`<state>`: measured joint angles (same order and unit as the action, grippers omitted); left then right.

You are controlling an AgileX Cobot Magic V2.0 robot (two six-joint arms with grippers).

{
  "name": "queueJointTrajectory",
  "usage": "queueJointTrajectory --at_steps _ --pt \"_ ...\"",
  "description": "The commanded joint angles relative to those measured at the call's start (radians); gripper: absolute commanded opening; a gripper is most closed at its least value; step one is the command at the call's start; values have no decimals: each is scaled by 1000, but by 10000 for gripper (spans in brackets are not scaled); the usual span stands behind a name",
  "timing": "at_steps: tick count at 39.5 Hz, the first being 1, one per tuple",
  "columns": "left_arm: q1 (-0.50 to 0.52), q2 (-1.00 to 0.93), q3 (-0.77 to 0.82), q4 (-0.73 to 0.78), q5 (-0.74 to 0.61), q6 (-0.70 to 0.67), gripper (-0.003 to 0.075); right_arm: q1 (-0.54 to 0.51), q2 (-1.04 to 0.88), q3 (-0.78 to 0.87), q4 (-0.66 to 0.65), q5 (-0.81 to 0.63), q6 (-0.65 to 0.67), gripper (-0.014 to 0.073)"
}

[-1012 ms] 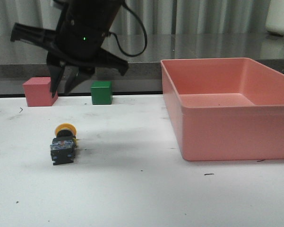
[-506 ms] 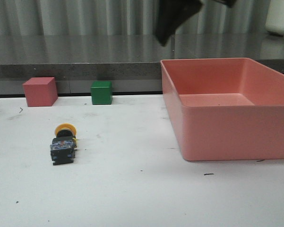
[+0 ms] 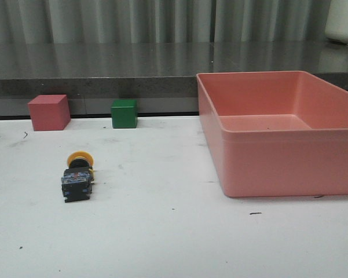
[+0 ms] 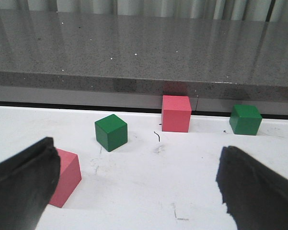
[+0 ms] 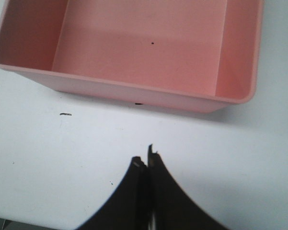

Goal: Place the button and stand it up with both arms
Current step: 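Raise the right gripper away from the button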

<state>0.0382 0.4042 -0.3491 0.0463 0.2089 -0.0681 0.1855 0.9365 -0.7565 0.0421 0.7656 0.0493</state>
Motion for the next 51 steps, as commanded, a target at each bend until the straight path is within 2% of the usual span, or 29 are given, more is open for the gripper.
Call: queueJointTrajectory --at_steps 1,12,18,34,41,46,51 --pt "2 14 -38 -6 -84 -7 640 -7 -157 72 -21 -114 -14 -70" --pt "2 14 -38 -6 -84 -7 640 -7 -617 316 -42 -323 -14 -70" --pt "2 14 -38 -6 -100 -7 640 -7 -791 389 -42 -416 -14 -70" --pt "2 18 -46 -36 -106 -7 640 -7 -823 396 -42 -430 -14 -70" --pt "0 148 -137 -38 -101 -7 640 -7 -823 396 -42 -451 -14 -70" --pt "-53 300 -228 -60 -73 -7 640 -7 -823 396 -42 -451 -14 -70" --pt "-174 447 -327 -72 7 -7 640 -7 -823 396 -42 -451 -14 -70"
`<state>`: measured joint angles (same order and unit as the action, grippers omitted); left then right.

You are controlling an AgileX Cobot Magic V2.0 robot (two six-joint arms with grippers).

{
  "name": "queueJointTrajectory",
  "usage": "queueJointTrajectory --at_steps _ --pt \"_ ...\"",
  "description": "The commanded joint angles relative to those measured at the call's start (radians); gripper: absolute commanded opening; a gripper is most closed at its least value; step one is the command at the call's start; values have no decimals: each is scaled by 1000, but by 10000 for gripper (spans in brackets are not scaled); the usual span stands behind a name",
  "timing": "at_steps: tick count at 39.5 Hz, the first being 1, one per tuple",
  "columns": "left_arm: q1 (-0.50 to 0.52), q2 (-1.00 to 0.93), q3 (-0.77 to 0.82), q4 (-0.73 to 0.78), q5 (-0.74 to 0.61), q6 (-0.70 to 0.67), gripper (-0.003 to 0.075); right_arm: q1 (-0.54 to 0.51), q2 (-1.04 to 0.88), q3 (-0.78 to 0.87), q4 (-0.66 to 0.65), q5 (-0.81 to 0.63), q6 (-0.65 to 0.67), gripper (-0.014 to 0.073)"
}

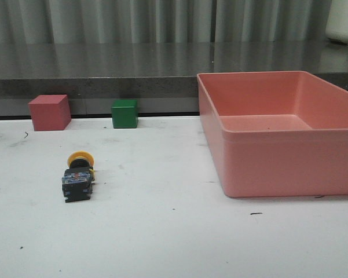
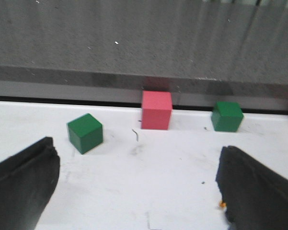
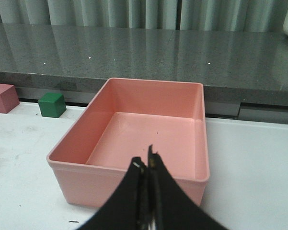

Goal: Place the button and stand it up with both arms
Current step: 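Raise the right gripper away from the button, then lower the left gripper over the button and grasp its yellow cap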

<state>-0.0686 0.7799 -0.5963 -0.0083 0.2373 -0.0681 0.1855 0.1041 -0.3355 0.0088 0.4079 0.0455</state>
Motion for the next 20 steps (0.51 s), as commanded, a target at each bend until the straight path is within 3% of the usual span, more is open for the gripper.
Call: queueJointTrajectory --at_steps 1,9,20 --pt "-98 97 -102 -18 0 -7 640 -7 10 -25 -9 -93 -11 -70" --pt "-254 383 -290 -110 242 -7 640 -7 10 -25 -9 -93 -11 -70" --pt "-263 736 -570 -220 608 -7 640 -7 10 -25 -9 -93 -11 -70"
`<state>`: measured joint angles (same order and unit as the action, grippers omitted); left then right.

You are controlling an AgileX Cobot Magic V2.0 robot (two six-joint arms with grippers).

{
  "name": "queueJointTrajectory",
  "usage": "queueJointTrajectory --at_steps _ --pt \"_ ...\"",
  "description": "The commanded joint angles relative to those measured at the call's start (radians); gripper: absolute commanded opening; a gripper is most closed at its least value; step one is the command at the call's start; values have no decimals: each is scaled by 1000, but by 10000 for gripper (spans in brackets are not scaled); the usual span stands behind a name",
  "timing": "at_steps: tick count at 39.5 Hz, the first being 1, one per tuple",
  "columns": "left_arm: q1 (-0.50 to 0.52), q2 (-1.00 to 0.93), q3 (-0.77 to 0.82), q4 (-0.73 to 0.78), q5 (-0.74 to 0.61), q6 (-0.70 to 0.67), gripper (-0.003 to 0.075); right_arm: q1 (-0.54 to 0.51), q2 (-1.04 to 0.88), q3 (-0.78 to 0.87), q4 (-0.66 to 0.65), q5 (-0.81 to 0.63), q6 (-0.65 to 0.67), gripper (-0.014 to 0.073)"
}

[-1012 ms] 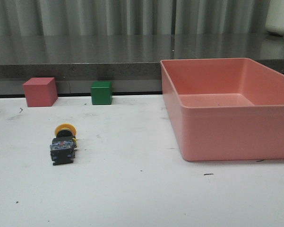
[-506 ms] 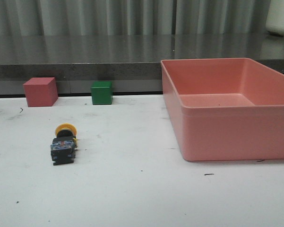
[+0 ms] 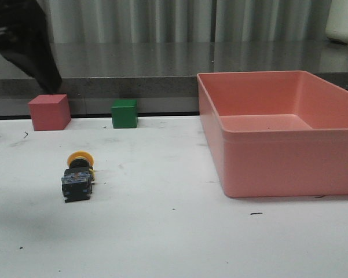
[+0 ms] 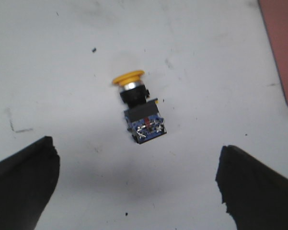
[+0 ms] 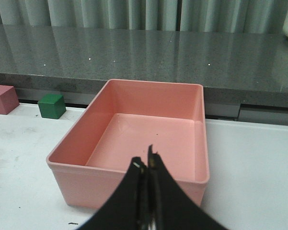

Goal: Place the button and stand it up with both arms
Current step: 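Lower the left gripper over the button and grasp its yellow cap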

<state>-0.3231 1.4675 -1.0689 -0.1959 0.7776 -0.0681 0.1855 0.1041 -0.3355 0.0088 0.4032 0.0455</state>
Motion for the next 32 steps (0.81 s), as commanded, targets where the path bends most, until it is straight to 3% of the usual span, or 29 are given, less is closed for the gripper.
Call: queueJointTrajectory --at_steps 1,7,17,32 --pt "-9 74 -126 -34 101 -7 640 -7 10 -25 -9 -89 -11 -70" --pt "-9 250 -260 -43 206 -16 640 -7 10 -25 -9 -89 -11 -70" --pt "-9 467 -441 -43 259 -89 639 -7 10 -25 -9 -89 -11 -70" --pt "-9 645 -609 -43 337 -109 638 -7 10 -25 -9 -89 -11 -70"
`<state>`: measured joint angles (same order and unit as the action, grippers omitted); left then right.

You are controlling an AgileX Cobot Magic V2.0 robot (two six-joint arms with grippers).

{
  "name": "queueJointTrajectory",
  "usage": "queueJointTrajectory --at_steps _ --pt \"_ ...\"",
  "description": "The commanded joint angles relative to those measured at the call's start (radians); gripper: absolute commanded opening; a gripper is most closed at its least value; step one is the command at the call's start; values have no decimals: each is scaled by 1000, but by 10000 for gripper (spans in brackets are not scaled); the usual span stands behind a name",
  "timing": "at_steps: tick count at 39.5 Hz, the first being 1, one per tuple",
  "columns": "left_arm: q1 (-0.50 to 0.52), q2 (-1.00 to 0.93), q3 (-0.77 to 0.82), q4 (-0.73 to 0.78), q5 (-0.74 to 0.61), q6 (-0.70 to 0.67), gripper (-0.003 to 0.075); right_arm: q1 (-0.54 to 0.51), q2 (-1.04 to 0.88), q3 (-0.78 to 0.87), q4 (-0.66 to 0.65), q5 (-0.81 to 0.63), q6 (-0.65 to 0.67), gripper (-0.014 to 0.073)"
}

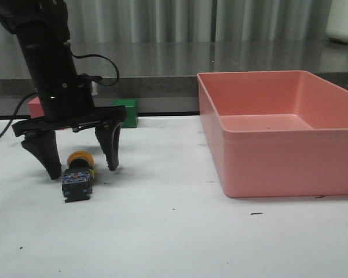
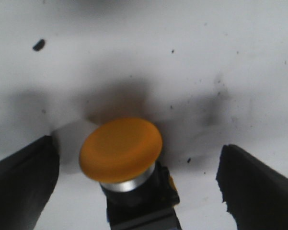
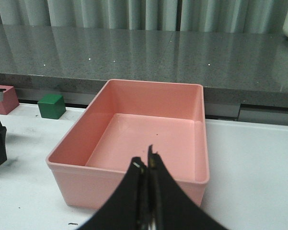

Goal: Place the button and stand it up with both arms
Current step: 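Lower the left gripper over the button and grasp its yellow cap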

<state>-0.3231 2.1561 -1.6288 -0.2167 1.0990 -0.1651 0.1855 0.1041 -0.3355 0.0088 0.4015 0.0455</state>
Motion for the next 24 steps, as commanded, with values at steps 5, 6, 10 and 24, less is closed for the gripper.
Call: queueJointTrajectory --at_steps 5,6,10,24 --pt "-9 -23 -77 -22 53 -12 634 -7 10 -25 -9 -87 -11 -70" --pt "-9 -23 -79 -22 55 -12 624 -7 10 -25 -9 -87 -11 -70" --pt "-9 -23 -85 -22 55 -12 554 -7 10 -25 -9 -87 -11 -70" --pt "-9 -23 -85 -20 81 -6 196 -7 10 -25 -9 -87 -11 -70"
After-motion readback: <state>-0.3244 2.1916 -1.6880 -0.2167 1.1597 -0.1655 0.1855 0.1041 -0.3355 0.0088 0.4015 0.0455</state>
